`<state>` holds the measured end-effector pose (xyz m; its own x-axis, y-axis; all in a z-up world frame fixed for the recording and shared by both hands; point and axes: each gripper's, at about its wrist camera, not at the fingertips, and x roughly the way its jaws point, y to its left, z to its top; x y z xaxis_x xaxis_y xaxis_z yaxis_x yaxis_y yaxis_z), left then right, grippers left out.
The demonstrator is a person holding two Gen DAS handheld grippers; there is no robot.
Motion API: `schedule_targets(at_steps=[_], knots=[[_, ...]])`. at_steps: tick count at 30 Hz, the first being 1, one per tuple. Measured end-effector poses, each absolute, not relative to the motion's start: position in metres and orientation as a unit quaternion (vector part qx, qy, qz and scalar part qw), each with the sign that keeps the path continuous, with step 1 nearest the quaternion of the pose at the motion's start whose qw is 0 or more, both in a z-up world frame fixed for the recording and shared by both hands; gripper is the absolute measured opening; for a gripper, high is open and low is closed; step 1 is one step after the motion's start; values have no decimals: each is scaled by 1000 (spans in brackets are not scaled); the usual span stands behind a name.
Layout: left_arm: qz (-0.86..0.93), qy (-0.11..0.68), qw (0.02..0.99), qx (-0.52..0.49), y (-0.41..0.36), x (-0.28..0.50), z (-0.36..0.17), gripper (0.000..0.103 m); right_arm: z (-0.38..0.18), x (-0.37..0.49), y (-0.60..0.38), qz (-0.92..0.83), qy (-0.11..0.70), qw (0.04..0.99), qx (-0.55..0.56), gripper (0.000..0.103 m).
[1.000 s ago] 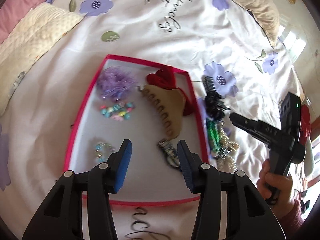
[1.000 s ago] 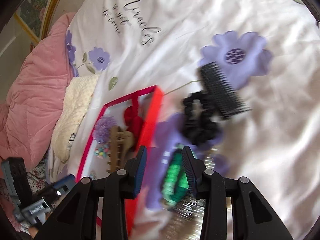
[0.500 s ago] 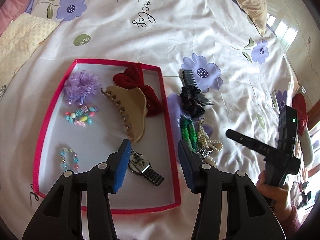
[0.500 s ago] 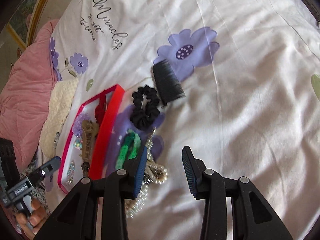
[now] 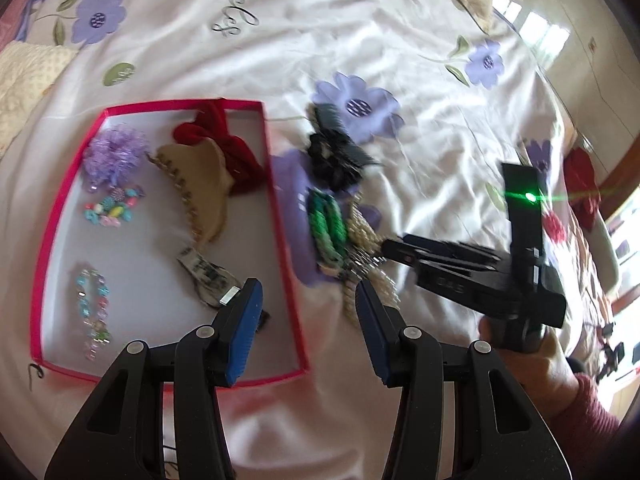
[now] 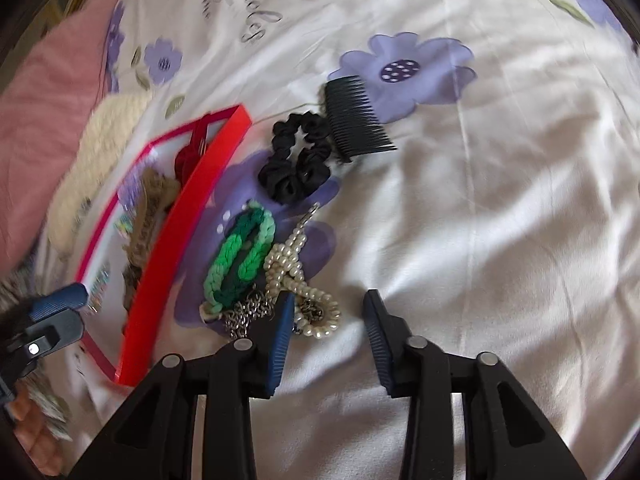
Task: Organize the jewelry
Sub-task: 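Grasp the pearl bracelet with the left tool while the right tool grasps the pearl strand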
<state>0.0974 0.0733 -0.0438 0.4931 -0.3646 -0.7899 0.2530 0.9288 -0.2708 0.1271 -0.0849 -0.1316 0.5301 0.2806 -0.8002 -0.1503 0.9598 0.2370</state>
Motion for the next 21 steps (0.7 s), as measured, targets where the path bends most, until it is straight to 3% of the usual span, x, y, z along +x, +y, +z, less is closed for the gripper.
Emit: schedule_targets(at_steps=[3, 4, 14, 20, 21], knots=[[-198, 477, 855, -45, 58, 91, -46, 47, -133, 125, -83, 129, 471, 871, 61, 7], [-204, 479, 853, -39, 52, 90, -47, 47, -132, 124, -84, 133, 471, 870, 66, 6], [-259, 503, 824, 35, -22, 95, -71, 45, -82, 88, -141, 131, 409, 889, 155, 6], [-243, 533, 808, 61, -40, 111, -97, 39, -65, 62, -171, 127, 388, 895, 182, 6], [-243, 539, 804, 60, -41, 114, -102, 32, -64, 61, -172, 128, 386, 895, 185, 6]])
